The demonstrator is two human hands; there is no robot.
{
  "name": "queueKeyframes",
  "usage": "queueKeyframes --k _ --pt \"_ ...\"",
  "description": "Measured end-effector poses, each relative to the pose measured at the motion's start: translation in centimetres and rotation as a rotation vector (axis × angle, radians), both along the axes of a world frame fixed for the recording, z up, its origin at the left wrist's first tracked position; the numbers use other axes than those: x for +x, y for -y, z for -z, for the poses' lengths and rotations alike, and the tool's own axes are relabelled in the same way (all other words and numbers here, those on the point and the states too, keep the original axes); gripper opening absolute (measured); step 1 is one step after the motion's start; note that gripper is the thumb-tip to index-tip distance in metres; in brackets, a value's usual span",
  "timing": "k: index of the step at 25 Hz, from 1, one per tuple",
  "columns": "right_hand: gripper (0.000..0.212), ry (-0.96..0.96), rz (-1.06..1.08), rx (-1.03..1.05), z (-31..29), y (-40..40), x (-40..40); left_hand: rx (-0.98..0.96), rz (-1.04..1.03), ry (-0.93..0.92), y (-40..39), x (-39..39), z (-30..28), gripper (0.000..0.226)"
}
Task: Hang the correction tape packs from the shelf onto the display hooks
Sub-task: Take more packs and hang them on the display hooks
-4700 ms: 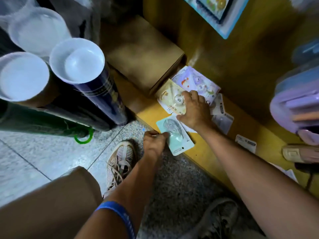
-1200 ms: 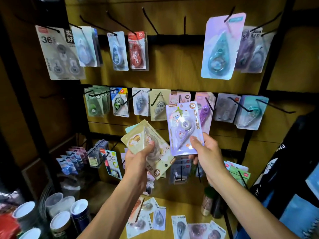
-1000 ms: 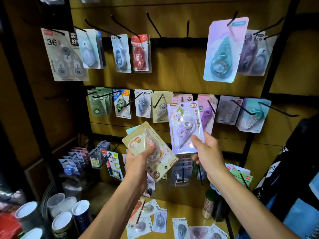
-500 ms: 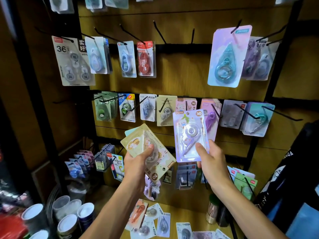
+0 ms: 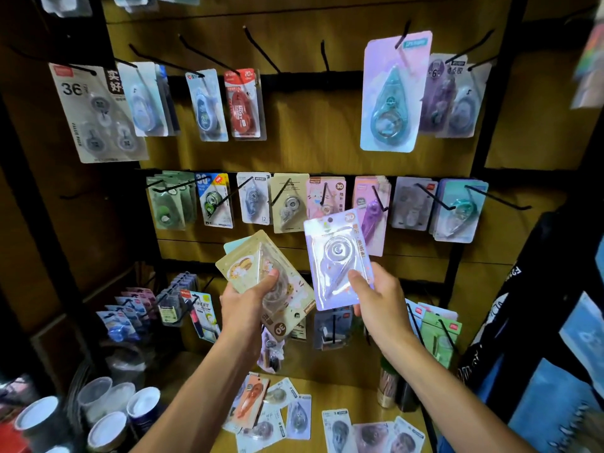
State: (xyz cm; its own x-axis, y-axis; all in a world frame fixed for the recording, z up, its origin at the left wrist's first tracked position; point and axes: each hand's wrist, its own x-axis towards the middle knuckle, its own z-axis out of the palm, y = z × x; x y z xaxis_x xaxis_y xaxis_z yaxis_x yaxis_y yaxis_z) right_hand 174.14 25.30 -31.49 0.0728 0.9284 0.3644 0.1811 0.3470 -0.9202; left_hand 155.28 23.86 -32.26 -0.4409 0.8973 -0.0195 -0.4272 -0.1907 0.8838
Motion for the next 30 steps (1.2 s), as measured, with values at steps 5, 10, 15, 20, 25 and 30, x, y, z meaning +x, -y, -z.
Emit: queueKeyframes --k 5,10,15,20,25,30 --pt "0.019 -0.024 -0.101 0.07 -0.1 0.6 0.2 0.005 -0.015 -0.006 -0.8 0.5 0.5 0.042" --pt "0.018 0.029 -0.026 0.11 -1.2 -0.6 -0.6 -0.024 -0.017 -0.036 -1.4 0.2 0.7 0.049" --pt "0.031 0.102 0.022 0.111 -1.3 -1.1 -1.5 -0.013 -0.019 -0.043 -1.7 0.0 0.5 0.044" --pt "0.013 0.047 0.031 0.115 -0.2 -0.9 -1.2 -0.007 -0.039 -0.035 -1.6 -0.1 0.4 0.038" --pt "0.026 0.065 0.062 0.039 -1.1 -2.2 -1.8 -0.008 -0.031 -0.026 -1.7 -0.1 0.4 0.038" --pt "0.021 -0.027 0.061 0.148 -1.0 -0.7 -2.2 -0.011 -0.015 -0.046 -1.9 -0.6 0.8 0.042"
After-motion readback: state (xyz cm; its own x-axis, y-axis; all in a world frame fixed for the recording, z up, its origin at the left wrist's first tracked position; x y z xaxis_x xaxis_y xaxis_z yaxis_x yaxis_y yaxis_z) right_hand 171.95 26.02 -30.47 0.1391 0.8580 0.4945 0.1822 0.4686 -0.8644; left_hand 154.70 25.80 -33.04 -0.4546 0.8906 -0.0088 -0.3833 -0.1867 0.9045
